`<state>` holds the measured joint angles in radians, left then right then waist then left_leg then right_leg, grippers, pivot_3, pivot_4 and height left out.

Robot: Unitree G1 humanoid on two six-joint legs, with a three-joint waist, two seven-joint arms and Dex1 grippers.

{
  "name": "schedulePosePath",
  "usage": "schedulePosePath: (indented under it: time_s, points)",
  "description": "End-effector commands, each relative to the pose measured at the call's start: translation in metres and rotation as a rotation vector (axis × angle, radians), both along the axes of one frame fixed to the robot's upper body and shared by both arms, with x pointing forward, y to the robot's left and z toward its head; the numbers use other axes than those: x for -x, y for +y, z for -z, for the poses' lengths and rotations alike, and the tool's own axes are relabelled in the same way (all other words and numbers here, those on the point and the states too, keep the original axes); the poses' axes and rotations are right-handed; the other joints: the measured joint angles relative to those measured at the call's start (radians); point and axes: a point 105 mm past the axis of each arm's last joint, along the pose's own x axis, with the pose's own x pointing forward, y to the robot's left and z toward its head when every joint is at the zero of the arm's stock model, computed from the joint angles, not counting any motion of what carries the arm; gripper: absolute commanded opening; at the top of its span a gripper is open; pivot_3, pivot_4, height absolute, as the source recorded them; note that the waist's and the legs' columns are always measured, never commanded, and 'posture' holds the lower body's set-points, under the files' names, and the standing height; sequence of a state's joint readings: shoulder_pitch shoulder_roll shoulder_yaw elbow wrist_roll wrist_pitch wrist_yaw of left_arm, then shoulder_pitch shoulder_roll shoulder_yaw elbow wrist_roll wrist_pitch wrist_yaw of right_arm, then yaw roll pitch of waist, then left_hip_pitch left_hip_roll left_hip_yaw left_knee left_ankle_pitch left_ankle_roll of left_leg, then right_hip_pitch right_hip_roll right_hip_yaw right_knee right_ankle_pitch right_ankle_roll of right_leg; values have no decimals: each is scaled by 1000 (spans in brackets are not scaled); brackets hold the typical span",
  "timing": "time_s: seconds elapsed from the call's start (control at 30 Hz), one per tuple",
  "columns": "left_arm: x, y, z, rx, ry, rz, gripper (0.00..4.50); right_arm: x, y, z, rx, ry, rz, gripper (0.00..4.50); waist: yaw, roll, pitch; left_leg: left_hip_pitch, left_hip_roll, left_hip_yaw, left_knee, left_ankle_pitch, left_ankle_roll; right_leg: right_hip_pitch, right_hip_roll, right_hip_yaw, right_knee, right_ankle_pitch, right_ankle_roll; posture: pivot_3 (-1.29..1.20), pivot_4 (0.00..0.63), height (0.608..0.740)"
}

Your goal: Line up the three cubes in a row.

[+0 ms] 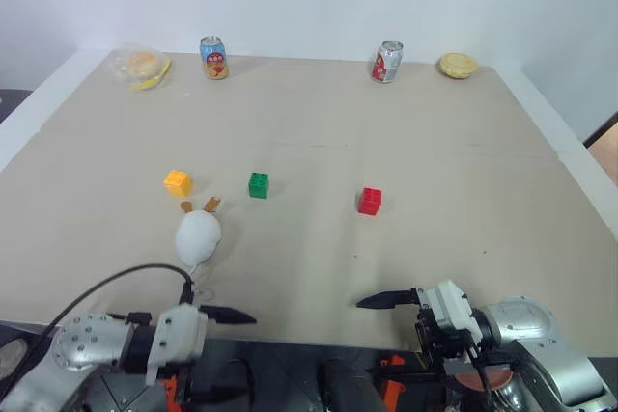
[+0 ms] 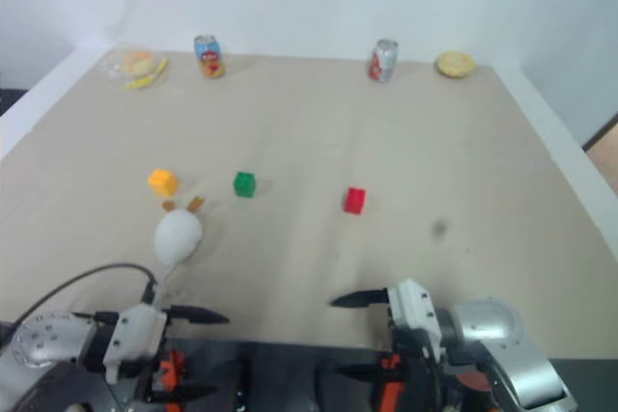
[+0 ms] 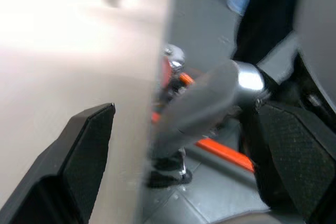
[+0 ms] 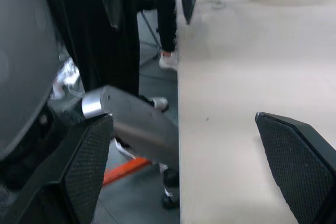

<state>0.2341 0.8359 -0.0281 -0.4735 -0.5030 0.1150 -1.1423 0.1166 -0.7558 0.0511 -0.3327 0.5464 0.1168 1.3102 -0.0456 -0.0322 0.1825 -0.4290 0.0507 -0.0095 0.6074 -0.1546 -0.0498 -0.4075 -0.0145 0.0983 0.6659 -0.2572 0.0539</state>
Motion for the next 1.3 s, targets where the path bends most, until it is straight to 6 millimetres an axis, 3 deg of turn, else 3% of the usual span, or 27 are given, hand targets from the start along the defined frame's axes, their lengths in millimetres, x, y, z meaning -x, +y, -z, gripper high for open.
schedulePosePath:
  time_s: [0.03,0.2,0.43,0.8,0.9,1.1,1.3]
  points:
    - [-38,10,-39,78,-38,-196,4446,-16,6,-41,-98,-82,52,4500,0,0,0,0,0,0,1,0,0,0,0,0,0,0,0,0,150,733]
    - [-81,41,-60,136,-50,-480,4446,-40,14,-65,-101,-127,136,4500,-2,0,0,0,1,-1,3,0,0,1,3,1,1,2,1,0,150,733]
    - [-91,56,-35,57,-37,-612,4446,-58,32,-79,-112,-138,166,4500,0,-1,0,-3,1,-3,1,-1,-1,0,6,2,0,1,3,0,150,733]
    - [-110,74,3,-95,-82,-710,4446,-62,38,-83,-126,-159,169,4500,0,0,-1,-1,1,-3,2,0,0,1,6,2,1,3,2,0,150,733]
    - [-112,73,5,-94,-92,-706,3843,-62,38,-85,-132,-167,174,4500,0,0,-1,-1,2,-3,2,0,0,1,6,2,1,3,2,0,150,733]
    - [-114,70,5,-89,-119,-682,1773,-63,38,-92,-159,-186,179,4500,0,0,-1,-1,1,-3,2,0,0,1,6,2,1,3,2,0,150,733]
    - [-117,67,3,-68,-132,-673,124,-63,37,-98,-191,-199,182,4500,1,0,-1,-1,1,-3,3,0,0,2,6,2,1,4,3,0,150,733]
